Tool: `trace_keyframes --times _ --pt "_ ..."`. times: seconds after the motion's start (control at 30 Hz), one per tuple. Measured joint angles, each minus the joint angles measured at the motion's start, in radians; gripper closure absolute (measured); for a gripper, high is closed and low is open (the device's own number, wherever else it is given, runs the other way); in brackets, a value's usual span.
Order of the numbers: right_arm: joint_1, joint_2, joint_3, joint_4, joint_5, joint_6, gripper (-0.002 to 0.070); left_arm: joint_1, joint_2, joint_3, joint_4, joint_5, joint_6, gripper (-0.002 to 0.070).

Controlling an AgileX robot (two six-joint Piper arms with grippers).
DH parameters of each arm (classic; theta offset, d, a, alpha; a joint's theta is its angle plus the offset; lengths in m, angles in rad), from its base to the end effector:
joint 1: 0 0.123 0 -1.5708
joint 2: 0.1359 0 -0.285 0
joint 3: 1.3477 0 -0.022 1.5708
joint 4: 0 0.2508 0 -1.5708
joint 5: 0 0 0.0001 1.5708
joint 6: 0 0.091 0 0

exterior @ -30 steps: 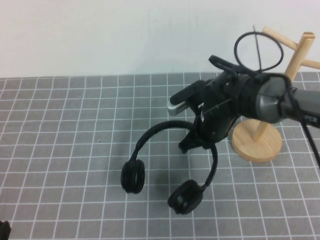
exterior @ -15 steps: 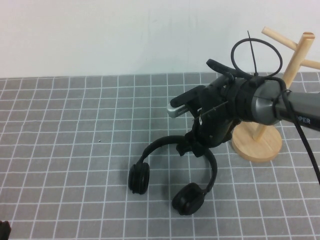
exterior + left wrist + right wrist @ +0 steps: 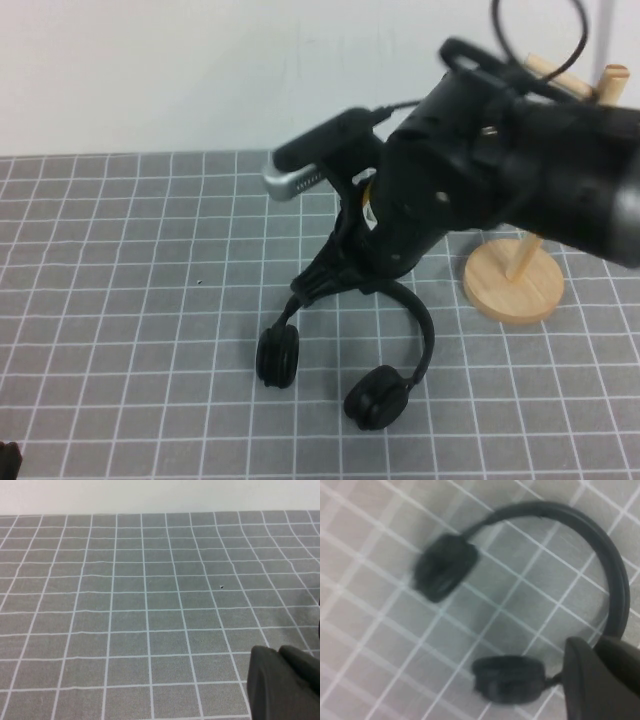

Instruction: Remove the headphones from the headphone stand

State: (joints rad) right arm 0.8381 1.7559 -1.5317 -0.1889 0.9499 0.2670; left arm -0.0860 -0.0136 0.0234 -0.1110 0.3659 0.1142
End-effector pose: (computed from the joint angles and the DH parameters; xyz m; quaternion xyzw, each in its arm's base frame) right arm 0.2671 0.2760 0.3017 -0.3057 0.9176 0.0506 0.2490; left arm 0.0522 -0.0081 0.1733 0.0505 0.7991 -0.0385 0.5978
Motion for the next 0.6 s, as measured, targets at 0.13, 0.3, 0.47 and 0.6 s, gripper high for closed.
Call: trace_keyframes --times 0.13,0.3,0.47,0.6 --pt "0.067 -0.117 0.000 -0.047 0.093 0.061 0.0678 0.000 0.000 0.000 0.000 0.000 0.000 0.0681" --pt "0.090 -0.253 0.000 -0.061 0.237 0.089 0.0683 0.000 0.000 0.000 0.000 0.000 0.000 0.0681" --pt "0.094 -0.378 0.000 -0.061 0.292 0.091 0.0684 0.000 0.000 0.000 0.000 0.000 0.000 0.0681" --pt "0.094 -0.441 0.000 -0.063 0.302 0.092 0.0685 0.000 0.000 0.000 0.000 0.000 0.000 0.0681"
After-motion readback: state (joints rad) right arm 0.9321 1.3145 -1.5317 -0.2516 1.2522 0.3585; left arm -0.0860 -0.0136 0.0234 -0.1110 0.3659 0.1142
